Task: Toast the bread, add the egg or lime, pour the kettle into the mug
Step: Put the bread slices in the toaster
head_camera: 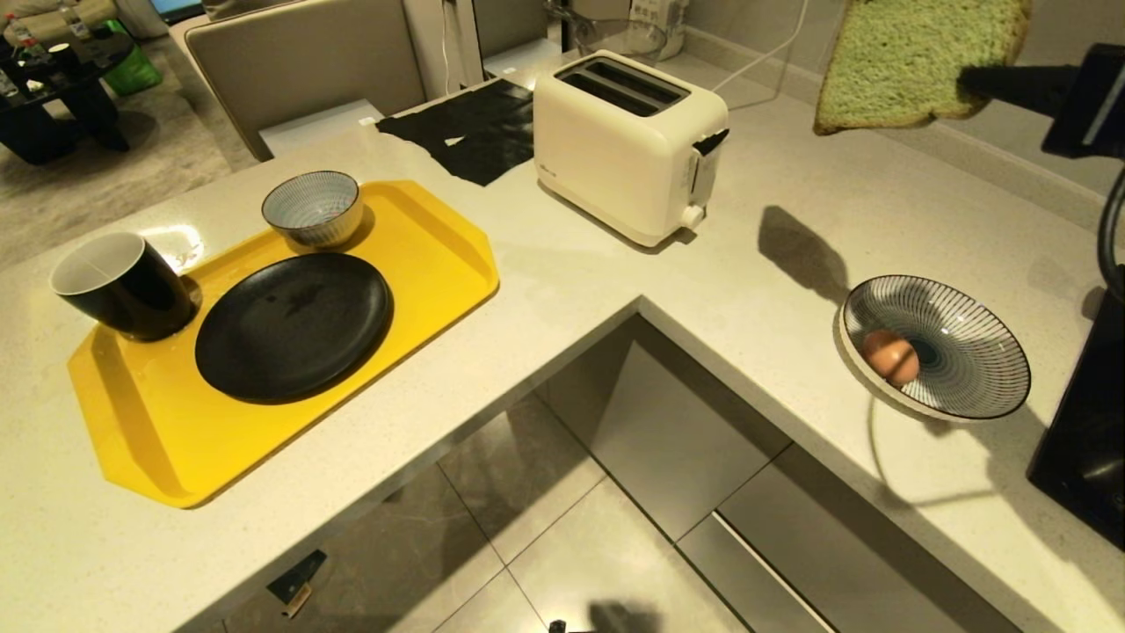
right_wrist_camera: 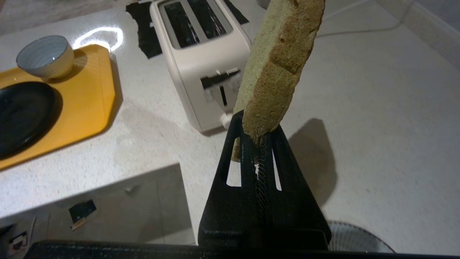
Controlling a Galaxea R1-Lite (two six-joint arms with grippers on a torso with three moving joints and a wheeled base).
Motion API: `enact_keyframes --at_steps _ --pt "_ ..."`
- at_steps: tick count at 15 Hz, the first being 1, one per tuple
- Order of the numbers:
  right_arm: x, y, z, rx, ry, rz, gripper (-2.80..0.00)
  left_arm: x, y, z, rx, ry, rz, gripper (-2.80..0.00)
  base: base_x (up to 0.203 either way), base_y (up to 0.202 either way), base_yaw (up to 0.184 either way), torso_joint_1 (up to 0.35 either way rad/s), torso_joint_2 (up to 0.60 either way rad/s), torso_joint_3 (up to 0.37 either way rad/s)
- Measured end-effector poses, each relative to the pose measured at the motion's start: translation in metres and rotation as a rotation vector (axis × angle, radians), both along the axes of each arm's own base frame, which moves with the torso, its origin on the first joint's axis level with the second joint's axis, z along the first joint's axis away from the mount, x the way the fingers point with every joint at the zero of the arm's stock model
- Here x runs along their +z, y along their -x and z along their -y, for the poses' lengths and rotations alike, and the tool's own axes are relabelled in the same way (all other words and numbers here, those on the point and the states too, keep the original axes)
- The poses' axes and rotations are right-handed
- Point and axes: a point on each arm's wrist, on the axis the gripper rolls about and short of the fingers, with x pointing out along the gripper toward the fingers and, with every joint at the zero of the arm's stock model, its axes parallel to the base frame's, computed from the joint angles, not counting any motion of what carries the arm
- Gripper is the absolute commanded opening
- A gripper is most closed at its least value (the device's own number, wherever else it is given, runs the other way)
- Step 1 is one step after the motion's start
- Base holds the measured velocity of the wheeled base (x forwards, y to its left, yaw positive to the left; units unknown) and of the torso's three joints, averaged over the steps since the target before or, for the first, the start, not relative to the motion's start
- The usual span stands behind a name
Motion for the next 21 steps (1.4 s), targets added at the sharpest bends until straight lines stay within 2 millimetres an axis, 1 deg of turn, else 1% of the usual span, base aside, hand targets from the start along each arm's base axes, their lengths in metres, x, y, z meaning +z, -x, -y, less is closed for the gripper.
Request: enact_keyframes --at_steps 3,6,7,8,10,12,15,17,21 --pt "0.022 -0.027 -0.021 0.009 0.018 0.034 -2.80 0.000 0.000 0.000 0.001 0.001 0.000 -2.80 0.000 0.000 0.000 0.000 0.00 0.000" --pt "0.041 -0.061 -0.036 0.058 0.034 0.107 -2.80 0.000 0.000 0.000 0.000 0.002 0.000 -2.80 0.000 0.000 0.000 0.000 0.00 0.000" --pt "0.045 -0.072 -0.042 0.082 0.034 0.130 -2.80 0.000 0.000 0.000 0.001 0.001 0.000 -2.80 0.000 0.000 0.000 0.000 0.00 0.000" --pt "0.044 -0.085 -0.048 0.121 0.041 0.142 -2.80 0.000 0.000 0.000 0.000 0.001 0.000 -2.80 0.000 0.000 0.000 0.000 0.00 0.000" --pt "0.036 -0.104 -0.063 0.243 0.057 0.163 -2.80 0.000 0.000 0.000 0.001 0.001 0.000 -2.80 0.000 0.000 0.000 0.000 0.00 0.000" --pt "0.029 -0.119 -0.070 0.258 0.052 0.197 -2.80 0.000 0.000 0.000 0.001 0.001 -0.001 -2.80 0.000 0.000 0.000 0.000 0.00 0.000" --pt "0.026 -0.128 -0.074 0.264 0.045 0.244 -2.80 0.000 0.000 0.000 0.000 0.001 -0.001 -2.80 0.000 0.000 0.000 0.000 0.00 0.000" --pt "0.023 -0.134 -0.072 0.268 0.045 0.274 -2.80 0.000 0.000 0.000 0.001 0.002 -0.001 -2.80 0.000 0.000 0.000 0.000 0.00 0.000" --pt "0.006 -0.154 -0.068 0.295 0.093 0.257 -2.80 0.000 0.000 0.000 0.001 0.002 -0.001 -2.80 0.000 0.000 0.000 0.000 0.00 0.000"
